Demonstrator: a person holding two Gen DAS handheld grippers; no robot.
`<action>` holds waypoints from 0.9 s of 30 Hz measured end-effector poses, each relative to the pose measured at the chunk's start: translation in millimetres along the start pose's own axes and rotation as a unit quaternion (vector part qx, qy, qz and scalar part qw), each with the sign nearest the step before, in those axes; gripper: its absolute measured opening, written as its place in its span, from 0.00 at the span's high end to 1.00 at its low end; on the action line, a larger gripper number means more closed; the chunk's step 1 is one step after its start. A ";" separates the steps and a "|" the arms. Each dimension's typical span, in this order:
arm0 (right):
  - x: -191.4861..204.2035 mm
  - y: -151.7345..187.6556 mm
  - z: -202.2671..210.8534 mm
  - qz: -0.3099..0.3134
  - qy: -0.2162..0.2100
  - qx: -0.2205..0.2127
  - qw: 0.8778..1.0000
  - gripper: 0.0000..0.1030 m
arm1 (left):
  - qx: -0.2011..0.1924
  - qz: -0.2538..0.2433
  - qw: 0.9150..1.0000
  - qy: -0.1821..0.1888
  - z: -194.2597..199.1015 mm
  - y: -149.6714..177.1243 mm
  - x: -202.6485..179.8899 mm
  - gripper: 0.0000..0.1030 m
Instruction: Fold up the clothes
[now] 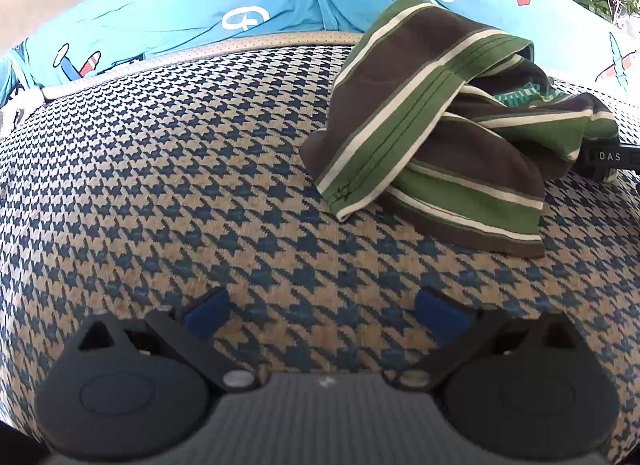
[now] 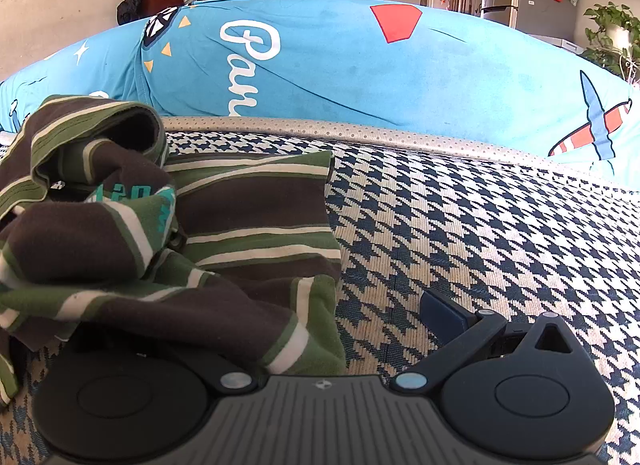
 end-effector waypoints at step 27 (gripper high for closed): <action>-0.5 52.8 64.5 -0.091 0.114 0.141 0.979 0.00 | 0.020 0.014 1.000 0.019 8.2 9.9 -13.9 0.00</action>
Point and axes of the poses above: each gripper's, at about its wrist camera, not at the fingertips, and z roughly against the way its jaws point, x to its left, y to its underside, the point moved 10 cm from there along -z, roughly the way its jaws point, and after that the axes turned 14 degrees about -z, right-handed, at the moved point
